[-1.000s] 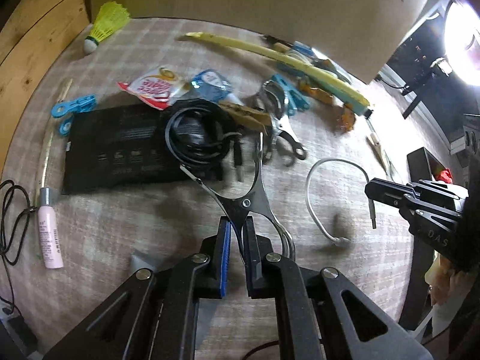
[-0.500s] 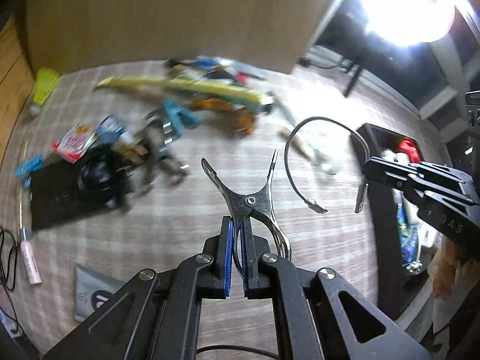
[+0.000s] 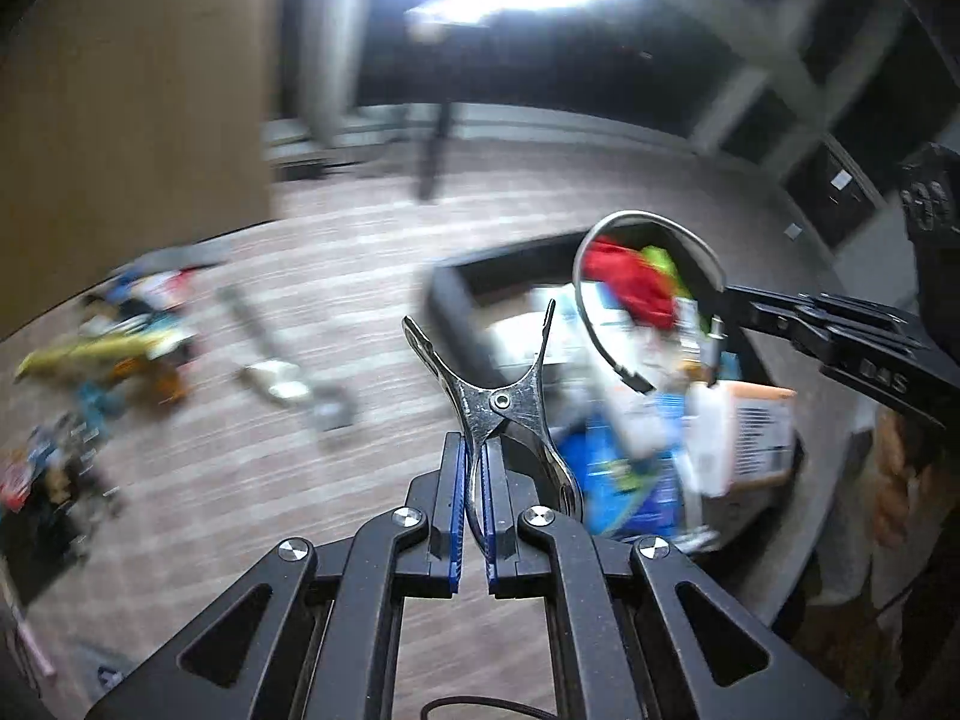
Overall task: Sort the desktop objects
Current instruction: 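Carry the white cable with the right tool into the black tray and release, then move the right tool back over the pile toward the black pouch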
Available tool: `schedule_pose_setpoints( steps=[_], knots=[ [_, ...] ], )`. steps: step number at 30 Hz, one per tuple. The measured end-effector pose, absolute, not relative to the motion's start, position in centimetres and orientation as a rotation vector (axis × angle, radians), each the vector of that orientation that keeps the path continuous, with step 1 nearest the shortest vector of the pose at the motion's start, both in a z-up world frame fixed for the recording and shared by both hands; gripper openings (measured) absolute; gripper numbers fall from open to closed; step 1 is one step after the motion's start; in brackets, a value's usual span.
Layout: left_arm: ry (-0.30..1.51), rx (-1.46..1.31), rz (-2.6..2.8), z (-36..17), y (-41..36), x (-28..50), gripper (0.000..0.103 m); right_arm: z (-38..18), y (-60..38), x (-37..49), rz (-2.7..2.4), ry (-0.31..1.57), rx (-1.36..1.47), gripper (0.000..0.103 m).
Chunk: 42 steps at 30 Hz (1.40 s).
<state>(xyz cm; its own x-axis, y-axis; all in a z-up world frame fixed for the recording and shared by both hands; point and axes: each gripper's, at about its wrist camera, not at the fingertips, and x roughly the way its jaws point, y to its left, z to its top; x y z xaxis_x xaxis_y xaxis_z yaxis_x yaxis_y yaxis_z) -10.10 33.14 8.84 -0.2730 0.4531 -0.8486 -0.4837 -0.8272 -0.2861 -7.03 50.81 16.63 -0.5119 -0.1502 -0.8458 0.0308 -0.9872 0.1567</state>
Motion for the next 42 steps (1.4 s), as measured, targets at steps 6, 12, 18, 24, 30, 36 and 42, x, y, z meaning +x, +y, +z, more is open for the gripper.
schedule_pose_setpoints(
  steps=[6,12,18,24,30,36,42],
  knots=[
    [0.114,-1.369,1.997,8.8,41.1,-8.8,0.008,16.2,58.4,-4.7,-2.753,-0.268,1.584,0.004],
    [0.213,-1.326,2.009,9.2,43.7,-7.3,0.065,16.3,60.7,-3.4,-2.813,-0.283,1.588,0.048],
    [0.212,-1.346,2.055,9.1,41.8,-7.4,0.063,16.8,59.4,-4.0,-2.822,-0.239,1.518,0.049],
    [0.148,-1.419,2.127,8.5,36.9,-8.6,0.063,15.9,56.2,-5.7,-2.735,-0.204,1.475,0.049],
    [0.092,-1.469,2.240,8.0,30.0,-9.6,0.063,15.1,51.3,-8.0,-2.633,-0.130,1.455,0.049],
    [-0.051,-1.552,2.392,7.2,19.5,-11.6,0.063,14.4,44.7,-10.4,-2.498,-0.066,1.423,0.049],
    [-0.290,-1.653,2.558,5.1,7.2,-11.0,0.061,14.0,36.3,-13.1,-2.338,-0.016,1.380,0.049]
  ],
)
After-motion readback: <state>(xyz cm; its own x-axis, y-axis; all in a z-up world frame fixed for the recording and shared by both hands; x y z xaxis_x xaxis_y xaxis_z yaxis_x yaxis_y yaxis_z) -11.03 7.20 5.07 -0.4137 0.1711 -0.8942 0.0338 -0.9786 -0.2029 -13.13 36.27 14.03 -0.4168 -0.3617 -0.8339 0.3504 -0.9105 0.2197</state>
